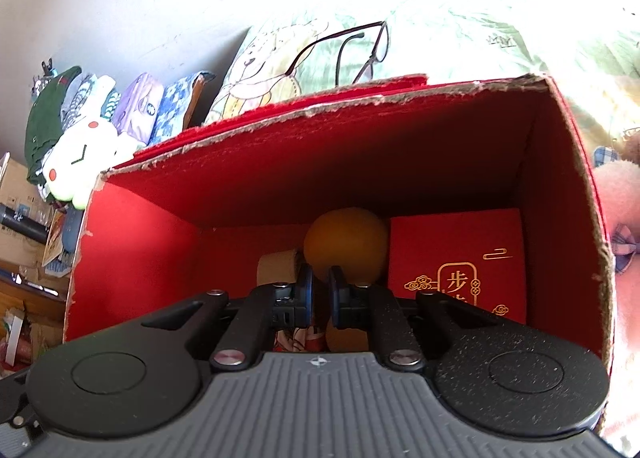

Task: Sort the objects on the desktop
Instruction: 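Withdraw the right gripper from the red box toward the tape roll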

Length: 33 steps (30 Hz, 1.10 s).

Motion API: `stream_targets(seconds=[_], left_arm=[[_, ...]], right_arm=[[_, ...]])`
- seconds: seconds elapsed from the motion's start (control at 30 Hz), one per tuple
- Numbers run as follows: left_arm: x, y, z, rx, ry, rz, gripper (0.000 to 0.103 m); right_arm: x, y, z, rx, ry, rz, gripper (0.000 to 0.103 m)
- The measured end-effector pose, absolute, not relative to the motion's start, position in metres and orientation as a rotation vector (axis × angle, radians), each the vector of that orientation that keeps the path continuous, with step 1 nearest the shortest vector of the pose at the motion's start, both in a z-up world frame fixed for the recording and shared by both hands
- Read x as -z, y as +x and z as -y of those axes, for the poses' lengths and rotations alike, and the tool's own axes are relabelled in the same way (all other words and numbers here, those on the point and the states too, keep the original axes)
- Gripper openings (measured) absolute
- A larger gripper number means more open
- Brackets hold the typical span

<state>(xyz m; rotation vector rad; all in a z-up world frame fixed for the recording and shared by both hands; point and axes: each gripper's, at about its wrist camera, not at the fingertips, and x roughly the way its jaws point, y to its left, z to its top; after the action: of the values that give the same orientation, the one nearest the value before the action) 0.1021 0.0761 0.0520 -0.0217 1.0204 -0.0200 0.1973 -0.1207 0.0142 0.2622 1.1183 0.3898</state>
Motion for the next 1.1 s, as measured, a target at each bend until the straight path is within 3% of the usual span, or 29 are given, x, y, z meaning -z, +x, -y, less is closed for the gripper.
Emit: stream_targets(seconds=[0.77,1.1], left_arm=[[-0.063,0.072,-0.075,-0.134,0.091,-0.951,0.087],[-0.071,0.051,-0.074,-0.197,0.119,-0.931,0.089]], right_arm=[[-0.022,0.186,0.118,-0.300,0.196,-0.978,0.010],[-0.026,0.181,0.118,-0.289,0.184,-0.921,0.010]])
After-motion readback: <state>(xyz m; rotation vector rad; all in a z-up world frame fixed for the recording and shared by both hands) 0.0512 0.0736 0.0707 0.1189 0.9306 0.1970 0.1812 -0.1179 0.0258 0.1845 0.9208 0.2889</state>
